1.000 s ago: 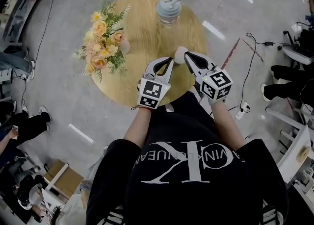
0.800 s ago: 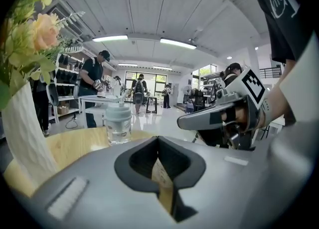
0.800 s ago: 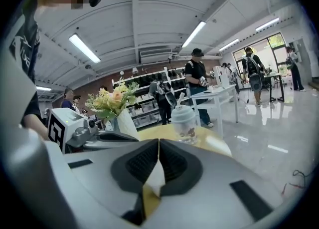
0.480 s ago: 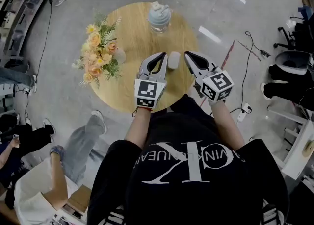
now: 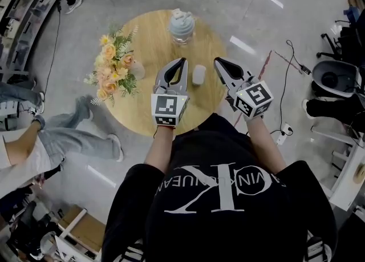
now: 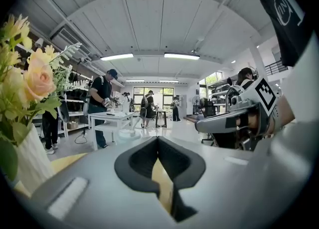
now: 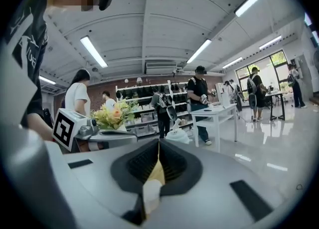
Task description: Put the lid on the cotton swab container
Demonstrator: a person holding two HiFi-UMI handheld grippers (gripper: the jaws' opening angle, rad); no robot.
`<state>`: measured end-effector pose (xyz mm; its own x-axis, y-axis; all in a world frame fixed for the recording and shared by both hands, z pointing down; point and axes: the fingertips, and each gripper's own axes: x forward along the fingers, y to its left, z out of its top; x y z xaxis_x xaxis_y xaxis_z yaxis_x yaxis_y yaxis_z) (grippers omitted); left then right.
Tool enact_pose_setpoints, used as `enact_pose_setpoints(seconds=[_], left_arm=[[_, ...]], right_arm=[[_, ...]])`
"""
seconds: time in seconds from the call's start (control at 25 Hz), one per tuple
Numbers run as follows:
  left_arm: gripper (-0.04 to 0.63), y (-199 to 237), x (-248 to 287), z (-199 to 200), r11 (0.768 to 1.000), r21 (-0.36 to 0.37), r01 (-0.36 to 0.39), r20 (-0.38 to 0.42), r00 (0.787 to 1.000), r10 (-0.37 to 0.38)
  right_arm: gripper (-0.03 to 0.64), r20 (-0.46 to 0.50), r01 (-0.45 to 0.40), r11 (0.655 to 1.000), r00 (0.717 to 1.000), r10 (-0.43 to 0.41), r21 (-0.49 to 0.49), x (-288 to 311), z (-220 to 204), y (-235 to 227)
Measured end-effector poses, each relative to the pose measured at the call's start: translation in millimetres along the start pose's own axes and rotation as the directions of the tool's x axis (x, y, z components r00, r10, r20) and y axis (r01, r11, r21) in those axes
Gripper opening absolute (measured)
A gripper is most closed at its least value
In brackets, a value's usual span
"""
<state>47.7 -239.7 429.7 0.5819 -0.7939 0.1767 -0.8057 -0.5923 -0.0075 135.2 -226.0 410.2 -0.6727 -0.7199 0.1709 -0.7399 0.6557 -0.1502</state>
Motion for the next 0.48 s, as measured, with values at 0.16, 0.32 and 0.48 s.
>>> enact_pose_setpoints(seconds=[0.16,0.32,0.48], left_arm=[[0.012,6,-2,10,1.0,-0.003,-0.027,0.023,0.999,0.027],[0.012,11,-1,19,0.999,0.011,-0.041,0.055,0.998,0.04],[0.012,11,1,31,0.998,0.009,-0.057,0.084,0.995,0.057]], right_arm=[[0.015,0.017,-0.006,1.0,1.0,0.006,-0.012,1,9,-1],[0.015,0.031,-0.012,1.0,0.999,0.012,-0.023,3,15,-3],[0.015,0.041,-0.02,0.999,0.999,0.021,-0.035,3,22,-4]])
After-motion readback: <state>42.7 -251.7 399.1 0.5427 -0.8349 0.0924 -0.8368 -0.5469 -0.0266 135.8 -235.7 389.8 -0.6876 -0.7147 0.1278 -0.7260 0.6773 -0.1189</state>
